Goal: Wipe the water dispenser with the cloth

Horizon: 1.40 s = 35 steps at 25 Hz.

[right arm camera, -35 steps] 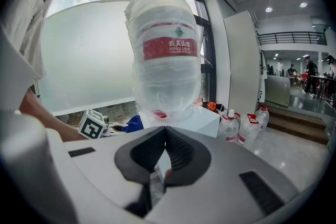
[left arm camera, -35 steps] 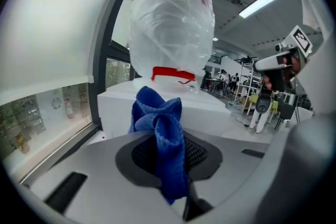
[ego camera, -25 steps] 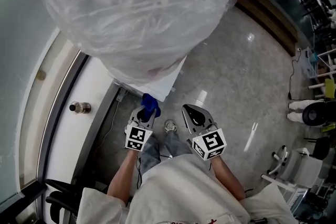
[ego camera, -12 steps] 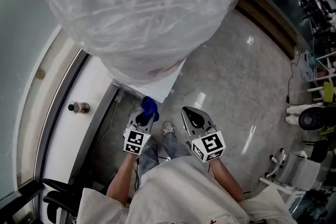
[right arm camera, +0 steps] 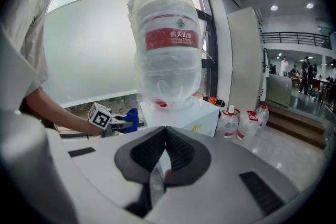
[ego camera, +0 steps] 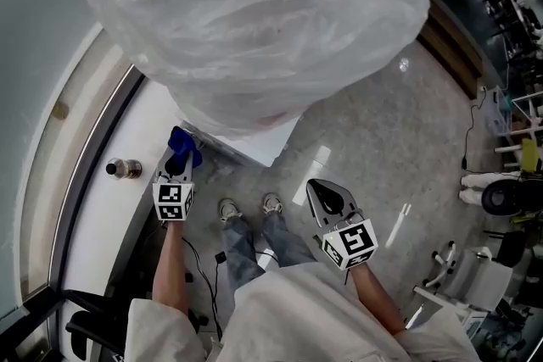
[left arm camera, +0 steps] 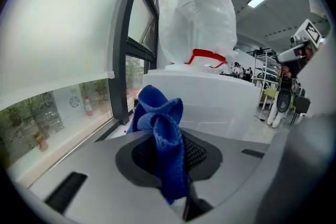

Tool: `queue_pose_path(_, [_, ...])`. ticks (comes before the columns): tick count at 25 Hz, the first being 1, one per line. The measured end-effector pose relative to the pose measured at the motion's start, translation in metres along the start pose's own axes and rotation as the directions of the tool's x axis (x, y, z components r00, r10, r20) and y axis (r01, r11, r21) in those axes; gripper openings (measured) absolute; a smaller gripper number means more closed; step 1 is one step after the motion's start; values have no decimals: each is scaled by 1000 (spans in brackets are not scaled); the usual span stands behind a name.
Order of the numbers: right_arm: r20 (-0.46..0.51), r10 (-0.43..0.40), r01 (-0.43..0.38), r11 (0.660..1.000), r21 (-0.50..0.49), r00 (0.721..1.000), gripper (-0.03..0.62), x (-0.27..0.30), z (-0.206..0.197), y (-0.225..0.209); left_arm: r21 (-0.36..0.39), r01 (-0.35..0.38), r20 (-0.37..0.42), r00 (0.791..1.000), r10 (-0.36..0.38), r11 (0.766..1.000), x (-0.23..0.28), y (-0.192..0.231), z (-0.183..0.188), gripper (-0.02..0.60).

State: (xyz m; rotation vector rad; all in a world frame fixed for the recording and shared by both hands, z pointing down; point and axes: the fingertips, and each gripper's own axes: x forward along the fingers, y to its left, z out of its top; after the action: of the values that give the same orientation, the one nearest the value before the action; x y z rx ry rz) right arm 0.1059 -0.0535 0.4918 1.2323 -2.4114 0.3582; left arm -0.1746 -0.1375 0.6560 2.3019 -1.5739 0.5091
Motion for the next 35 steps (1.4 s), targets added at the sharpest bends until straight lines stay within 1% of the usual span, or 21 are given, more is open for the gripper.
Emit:
queue_pose_path(3, [-14, 3, -3, 1000, -4, 1000, 15, 2, -10, -1, 15, -33, 10, 999, 32, 999, 15, 23, 1, 78])
queue_pose_path(5, [-26, 12, -13, 1000, -5, 1000, 15, 6, -18, 0, 31, -39, 8, 999, 39, 999, 25, 29, -1, 78])
queue_pose_path(8, [-34, 30, -30, 999, -13, 999, 15, 10, -22, 2, 50, -39, 12, 999, 38, 998, 34, 29, -3, 78])
queue_pose_path(11, [-30, 35, -35, 999, -5, 999, 15, 8, -25, 0, 69, -27, 17, 1000, 26, 997, 34, 18, -4, 78])
queue_pose_path(17, [-19, 34, -34, 999, 12, 999, 15, 10, -31, -8, 86, 36, 27, 999, -39, 996, 26, -29, -1, 78])
queue_pose_path(22, [-5, 37, -37, 999, 26, 999, 15, 13, -33, -6, 119, 136, 4, 990, -138, 984, 22, -83, -7, 78])
queue_pose_path(28, [3, 38, -39, 999, 31, 999, 15, 12, -34, -3, 161, 249, -5, 968, -251, 955, 16, -152, -9, 78])
queue_pose_path(32, [1, 36, -36, 999, 34, 999, 15, 12, -35, -4, 150, 299, -19, 954, -300, 942, 12, -181, -17, 78])
queue_pose_path(35, [-3, 35, -35, 999, 37, 999, 15, 13, -38, -5, 160, 351, -38, 936, -349, 923, 9, -207, -22, 78])
